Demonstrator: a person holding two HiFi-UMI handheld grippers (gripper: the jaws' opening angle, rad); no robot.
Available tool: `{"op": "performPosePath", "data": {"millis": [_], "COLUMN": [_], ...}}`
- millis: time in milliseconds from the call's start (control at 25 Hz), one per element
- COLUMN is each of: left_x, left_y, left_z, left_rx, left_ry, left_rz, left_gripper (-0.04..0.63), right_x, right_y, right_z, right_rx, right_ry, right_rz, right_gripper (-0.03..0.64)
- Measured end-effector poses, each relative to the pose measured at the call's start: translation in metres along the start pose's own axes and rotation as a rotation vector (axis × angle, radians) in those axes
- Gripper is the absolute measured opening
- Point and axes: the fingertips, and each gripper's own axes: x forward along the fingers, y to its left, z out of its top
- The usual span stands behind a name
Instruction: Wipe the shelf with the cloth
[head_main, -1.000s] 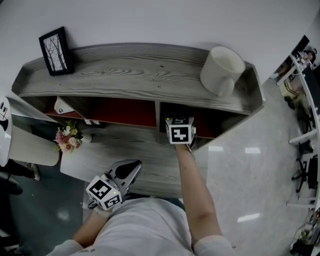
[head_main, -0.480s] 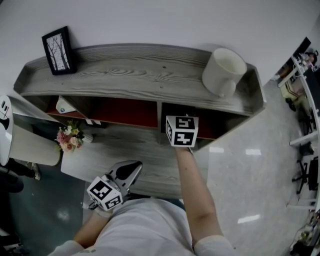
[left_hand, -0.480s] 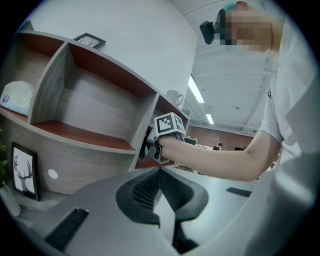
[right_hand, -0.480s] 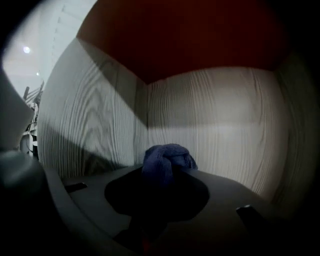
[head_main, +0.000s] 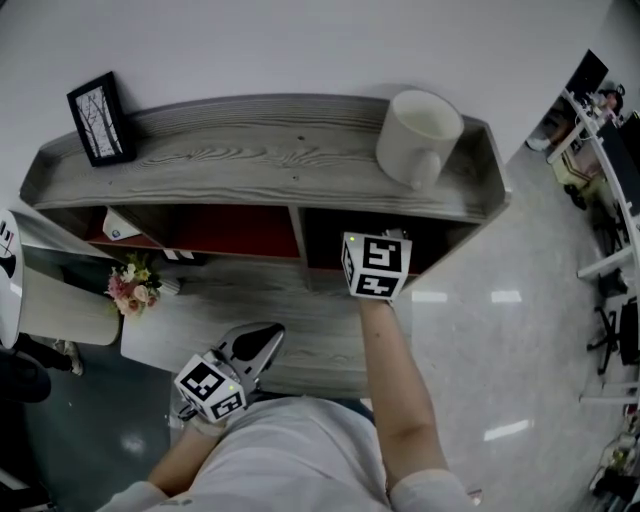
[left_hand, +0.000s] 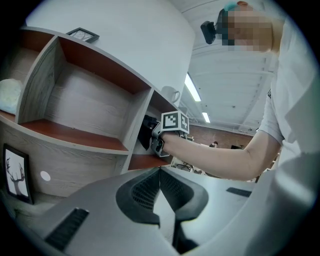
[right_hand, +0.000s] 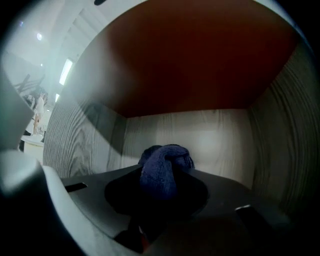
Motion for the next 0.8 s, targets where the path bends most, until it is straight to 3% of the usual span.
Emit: {"op": "performPosePath", "data": {"millis": [400,800], "left_x": [0.025,0.025], "left_y": [-0.017,-0.018], "left_z": [0.003,0.002], "left_rx": [0.027,0.033], "left_ry": [0.018,0.022], "left_rz": [-0.062,-0.060], "left_gripper": [0.015,0.015], "right_x": [-0.032,-0.036], "right_y": [-0.086,-0.097], "right_z": [0.011,-0.019], "right_rx": [0.025,0.078], "right_ry": [-0.065,0.005], "right_rz": [-0.229,-0.299], "right_gripper": [0.091,0.089]}}
